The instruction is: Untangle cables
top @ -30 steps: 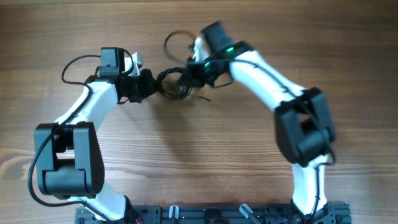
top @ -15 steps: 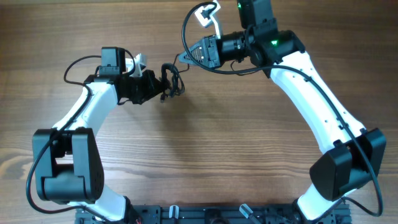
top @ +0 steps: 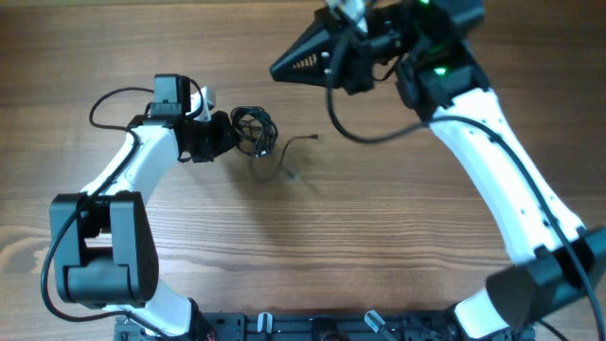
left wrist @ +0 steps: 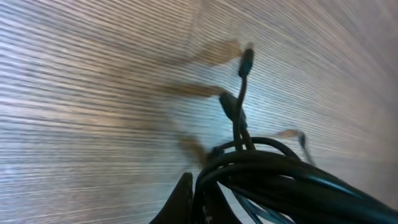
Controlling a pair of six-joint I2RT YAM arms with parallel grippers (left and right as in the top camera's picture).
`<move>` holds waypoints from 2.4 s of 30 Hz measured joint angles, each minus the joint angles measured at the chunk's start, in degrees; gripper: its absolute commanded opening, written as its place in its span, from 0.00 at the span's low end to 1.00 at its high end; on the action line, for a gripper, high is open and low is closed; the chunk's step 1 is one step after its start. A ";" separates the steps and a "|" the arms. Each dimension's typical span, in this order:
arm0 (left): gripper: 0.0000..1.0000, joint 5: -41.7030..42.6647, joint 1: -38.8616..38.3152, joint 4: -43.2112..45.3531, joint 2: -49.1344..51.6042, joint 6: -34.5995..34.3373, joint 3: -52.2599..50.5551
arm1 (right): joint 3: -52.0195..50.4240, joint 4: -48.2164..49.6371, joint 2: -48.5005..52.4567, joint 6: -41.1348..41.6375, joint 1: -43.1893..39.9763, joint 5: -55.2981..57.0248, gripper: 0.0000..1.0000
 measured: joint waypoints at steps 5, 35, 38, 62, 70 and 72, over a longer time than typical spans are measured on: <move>0.04 -1.79 0.00 -0.02 0.00 0.00 -0.04 | 0.39 -1.68 -0.63 3.32 0.00 -0.81 0.04; 0.04 16.59 0.00 -0.57 0.13 20.02 -0.15 | -7.85 -68.63 -0.28 -23.06 -3.50 65.72 0.27; 0.04 16.59 0.00 -0.57 0.15 20.02 -0.15 | -15.56 -64.35 -0.15 -14.78 -3.50 66.75 0.30; 1.00 -10.12 -9.86 -1.97 0.09 4.92 10.86 | -24.72 -55.23 -0.17 -8.20 -3.50 68.63 0.33; 0.08 -12.24 -16.15 -2.73 0.42 -2.62 12.11 | -24.72 -53.46 -0.17 -8.20 -3.50 69.79 0.33; 0.11 -12.46 -18.47 -4.13 1.60 -2.86 12.13 | -24.72 -53.48 -0.17 -8.20 -3.50 69.79 0.33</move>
